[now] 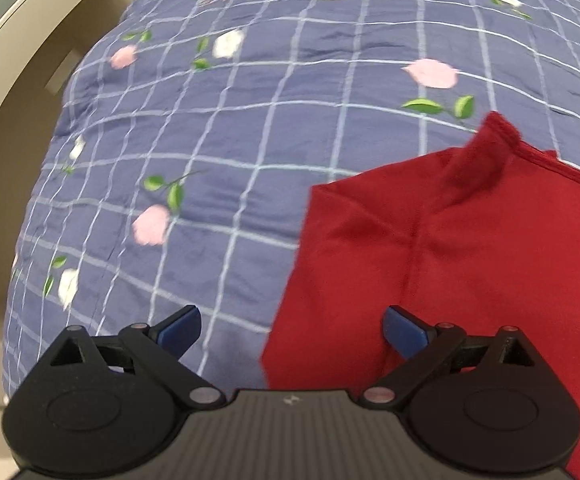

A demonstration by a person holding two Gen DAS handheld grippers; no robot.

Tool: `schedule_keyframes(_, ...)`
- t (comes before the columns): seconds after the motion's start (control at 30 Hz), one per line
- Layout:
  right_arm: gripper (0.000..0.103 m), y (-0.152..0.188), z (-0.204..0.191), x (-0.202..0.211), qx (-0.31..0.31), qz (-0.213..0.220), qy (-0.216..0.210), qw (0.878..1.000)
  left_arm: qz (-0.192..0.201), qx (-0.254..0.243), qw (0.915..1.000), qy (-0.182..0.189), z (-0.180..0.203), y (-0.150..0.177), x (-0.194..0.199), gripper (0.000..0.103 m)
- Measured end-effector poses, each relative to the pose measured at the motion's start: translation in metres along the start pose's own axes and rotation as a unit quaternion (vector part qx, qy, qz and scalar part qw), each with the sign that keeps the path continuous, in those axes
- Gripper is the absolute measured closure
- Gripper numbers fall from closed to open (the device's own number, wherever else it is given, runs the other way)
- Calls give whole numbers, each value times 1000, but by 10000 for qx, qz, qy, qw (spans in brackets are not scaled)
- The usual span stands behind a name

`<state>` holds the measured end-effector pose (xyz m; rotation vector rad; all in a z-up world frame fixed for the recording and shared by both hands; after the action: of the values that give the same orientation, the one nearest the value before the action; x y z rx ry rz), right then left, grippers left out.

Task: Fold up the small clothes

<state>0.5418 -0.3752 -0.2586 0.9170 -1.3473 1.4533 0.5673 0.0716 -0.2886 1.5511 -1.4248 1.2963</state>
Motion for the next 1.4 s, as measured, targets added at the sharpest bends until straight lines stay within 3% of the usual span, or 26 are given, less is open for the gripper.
schedule_keyframes(0.07, 50, 11, 2, 9, -40, 30, -7, 10000, -42, 149, 9999, 6, -9, 5, 3, 3)
schedule_keyframes(0.17, 34, 29, 2, 24, -93, 86, -78, 9999, -88, 272, 9996, 23, -20, 20, 11, 2)
schedule_keyframes(0.27, 20, 51, -3, 40, -203, 97, -143, 9996, -113, 414, 9990, 109, -30, 41, 20, 1)
schedule_keyframes(0.43, 8, 91, -14, 66, -398, 48, -325, 9987, -261, 601, 9970, 402, -42, 87, 35, 1)
schedule_keyframes(0.63, 4, 140, -32, 97, -405, 31, -419, 9983, -386, 717, 9938, 755, -55, 153, 55, 1)
schedule_keyframes(0.83, 1, 191, -53, 130, -489, 87, -495, 9975, -311, 378, 9953, 830, -63, 212, 70, 1)
schedule_keyframes(0.97, 1, 225, -73, 149, -57, 33, -560, 9984, -330, 191, 9957, 845, -70, 248, 75, 1)
schedule_keyframes(1.27, 1, 276, -92, 167, 732, -240, -453, 9960, -554, 52, 9956, 748, -87, 296, 73, 1)
schedule_keyframes(1.4, 1, 289, -83, 170, 761, -244, -443, 9958, -759, -120, 9954, 578, -83, 317, 62, 1)
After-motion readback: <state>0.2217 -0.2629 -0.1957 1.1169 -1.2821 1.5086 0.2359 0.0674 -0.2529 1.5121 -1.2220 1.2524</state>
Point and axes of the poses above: each gripper's, at about its wrist camera, not at the fingertips, and x roughly against the way its jaws point, z to its right, y to its underside, the point moved 3 cm from there along -x, roughly the way its jaws point, and after that the axes turned 5 degrees about -z, right-handed, at the moved point
